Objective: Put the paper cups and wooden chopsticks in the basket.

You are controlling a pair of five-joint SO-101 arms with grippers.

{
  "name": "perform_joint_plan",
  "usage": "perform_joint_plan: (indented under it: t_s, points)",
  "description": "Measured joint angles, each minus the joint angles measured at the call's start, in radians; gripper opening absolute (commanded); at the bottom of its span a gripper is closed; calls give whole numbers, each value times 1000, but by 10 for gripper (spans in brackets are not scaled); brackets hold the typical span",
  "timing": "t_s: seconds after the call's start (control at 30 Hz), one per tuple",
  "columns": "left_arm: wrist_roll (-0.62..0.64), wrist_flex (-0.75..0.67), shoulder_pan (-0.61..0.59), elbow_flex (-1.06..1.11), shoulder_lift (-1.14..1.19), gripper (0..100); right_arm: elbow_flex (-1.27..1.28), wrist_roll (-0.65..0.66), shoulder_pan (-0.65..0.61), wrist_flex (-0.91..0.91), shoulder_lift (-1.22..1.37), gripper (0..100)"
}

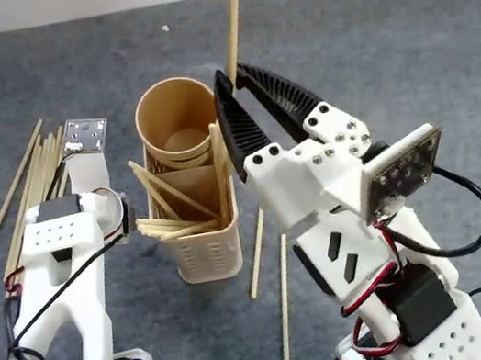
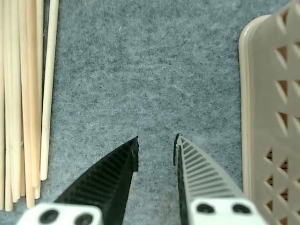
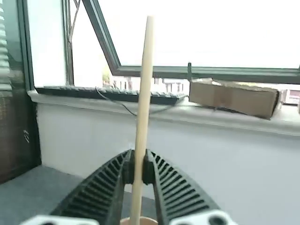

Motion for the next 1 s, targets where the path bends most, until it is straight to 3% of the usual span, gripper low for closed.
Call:
perform_joint_plan:
  t_s: [0.17, 0.33, 0.53, 0.7, 0.83, 1.0]
  points:
    - [0, -11, 0, 0, 0, 148, 32, -23, -55, -34, -2, 5]
    - [0, -12, 0, 8, 0, 148, 221, -100, -94, -166, 0, 5]
    - [0, -12, 0, 11, 0, 149, 422, 25, -94, -250, 3, 34]
    - [40, -12, -3, -2, 0, 209, 384, 44, -95, -147, 2, 176]
    - [49, 40, -44, -114, 0, 214, 245, 46, -95, 0, 2, 185]
    - [48, 245, -43, -413, 2, 214, 38, 46, -100, 195, 0, 184]
